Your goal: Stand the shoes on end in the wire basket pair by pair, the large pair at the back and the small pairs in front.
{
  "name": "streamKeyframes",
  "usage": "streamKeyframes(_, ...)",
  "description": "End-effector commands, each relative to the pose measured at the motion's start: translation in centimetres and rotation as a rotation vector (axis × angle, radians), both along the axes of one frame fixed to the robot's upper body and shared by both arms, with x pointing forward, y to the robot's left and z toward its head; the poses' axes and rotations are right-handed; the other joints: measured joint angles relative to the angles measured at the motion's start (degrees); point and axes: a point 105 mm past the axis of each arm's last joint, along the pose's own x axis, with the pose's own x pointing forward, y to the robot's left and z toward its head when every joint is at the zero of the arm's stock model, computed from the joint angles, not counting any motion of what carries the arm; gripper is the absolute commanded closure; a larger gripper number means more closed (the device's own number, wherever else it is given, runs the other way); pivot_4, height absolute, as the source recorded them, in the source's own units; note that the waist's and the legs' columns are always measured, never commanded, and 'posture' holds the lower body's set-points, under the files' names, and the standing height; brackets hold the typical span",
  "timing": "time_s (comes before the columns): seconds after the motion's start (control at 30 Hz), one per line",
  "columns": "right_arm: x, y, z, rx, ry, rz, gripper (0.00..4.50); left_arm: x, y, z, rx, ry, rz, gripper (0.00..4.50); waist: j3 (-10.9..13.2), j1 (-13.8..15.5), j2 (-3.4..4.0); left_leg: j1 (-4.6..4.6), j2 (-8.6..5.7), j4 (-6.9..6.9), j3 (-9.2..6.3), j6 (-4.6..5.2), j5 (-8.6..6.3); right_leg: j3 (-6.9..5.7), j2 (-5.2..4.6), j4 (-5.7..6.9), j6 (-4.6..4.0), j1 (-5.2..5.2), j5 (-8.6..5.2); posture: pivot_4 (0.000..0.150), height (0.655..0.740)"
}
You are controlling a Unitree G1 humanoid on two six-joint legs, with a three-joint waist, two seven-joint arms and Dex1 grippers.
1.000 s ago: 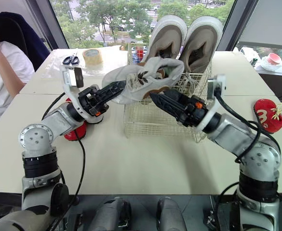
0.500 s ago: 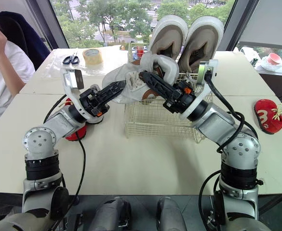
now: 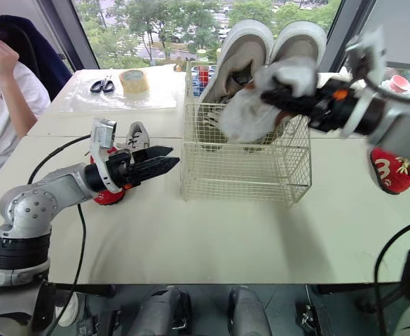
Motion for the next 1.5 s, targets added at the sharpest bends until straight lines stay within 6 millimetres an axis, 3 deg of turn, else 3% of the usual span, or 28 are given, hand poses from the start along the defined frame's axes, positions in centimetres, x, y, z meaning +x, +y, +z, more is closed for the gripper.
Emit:
streamKeyframes(0.03,0.9,-1.7,0.0,-0.248,-0.071,0.021,3.63,-0.3,-0.3,0.8,0.023,-0.087,-0.011,0.02,-0.01,-0.28,-0.03,0.00,0.02,-0.03,-0.01,0.00,0.00,0.01,0.02,-0.02,0.00,0.00,0.00,0.150,0.7400)
streamKeyframes(0.23,3.0,-2.1,-2.4,-0.471,-0.052,0.118,3.63,-0.2,-0.5,0.8,0.022,-0.111,-0.005,0.02,0.01,-1.16,-0.03,-0.03,0.03,-0.04,0.04,-0.04,0.02,0.02,0.01,0.03,0.23,-0.05,0.13,0.150,0.7400)
streamKeyframes(0.5,5.1,-1.7,-5.5,-0.535,0.012,0.173,3.63,-0.2,-0.6,0.9,0.022,-0.124,0.012,0.02,0.02,-1.05,-0.02,-0.03,0.03,-0.03,0.06,-0.44,0.25,-0.01,-0.03,0.08,0.24,-0.04,0.13,0.150,0.7400)
streamKeyframes(0.73,4.7,-1.8,-5.9,-0.536,0.014,0.181,0.21,-0.4,-0.3,0.9,0.035,-0.123,0.034,0.00,0.02,-1.15,-0.02,-0.03,0.02,-0.02,0.04,-0.46,0.26,-0.04,-0.06,0.11,0.24,-0.03,0.14,0.150,0.7400)
streamKeyframes(0.77,4.4,-1.8,-5.7,-0.545,-0.002,0.180,0.01,-0.5,-0.2,0.8,0.039,-0.123,0.039,0.00,0.02,-1.17,-0.02,-0.02,0.03,-0.02,0.04,-0.47,0.26,-0.04,-0.06,0.11,0.24,-0.02,0.14,0.150,0.7400)
streamKeyframes(0.97,1.8,-2.7,-3.0,-0.567,-0.087,0.127,0.01,-0.8,0.8,0.9,0.069,-0.125,0.116,0.00,0.04,-1.05,0.00,-0.02,0.03,-0.04,0.02,-0.48,0.26,-0.05,-0.08,0.15,0.24,-0.05,0.13,0.150,0.7400)
streamKeyframes(1.1,-0.4,-2.8,-0.8,-0.568,-0.144,0.094,0.01,0.8,2.6,1.1,0.169,-0.169,0.329,0.00,0.04,-1.01,0.00,-0.02,0.01,-0.04,0.00,-0.45,0.23,-0.07,-0.13,0.12,0.23,-0.04,0.13,0.150,0.7400)
streamKeyframes(1.2,-2.4,-1.5,1.1,-0.530,-0.190,0.125,0.01,3.0,4.4,2.1,0.264,-0.187,0.526,0.00,0.04,-1.04,-0.01,-0.01,0.01,-0.03,-0.02,-0.19,0.07,-0.07,-0.13,0.11,0.21,-0.04,0.12,0.150,0.7400)
streamKeyframes(1.3,-3.9,0.7,1.8,-0.497,-0.215,0.204,0.01,5.1,5.9,2.9,0.337,-0.143,0.656,0.00,0.03,-1.01,-0.01,0.00,0.02,-0.02,-0.10,-0.20,0.08,-0.07,-0.10,0.14,0.20,-0.03,0.13,0.150,0.7400)
streamKeyframes(1.4,-5.3,3.2,0.9,-0.491,-0.212,0.316,0.01,7.6,7.3,3.3,0.380,-0.077,0.779,0.00,0.03,-1.00,-0.01,0.00,0.01,-0.02,-0.09,-0.20,0.08,-0.07,-0.09,0.15,0.21,-0.02,0.13,0.150,0.7400)
streamKeyframes(1.5,-6.4,5.5,-1.0,-0.471,-0.177,0.423,0.01,9.9,8.2,2.4,0.464,0.018,0.854,0.00,0.01,-0.96,-0.06,0.00,0.01,-0.02,-0.08,-0.19,0.08,-0.10,-0.08,0.16,0.23,-0.01,0.14,0.150,0.7400)
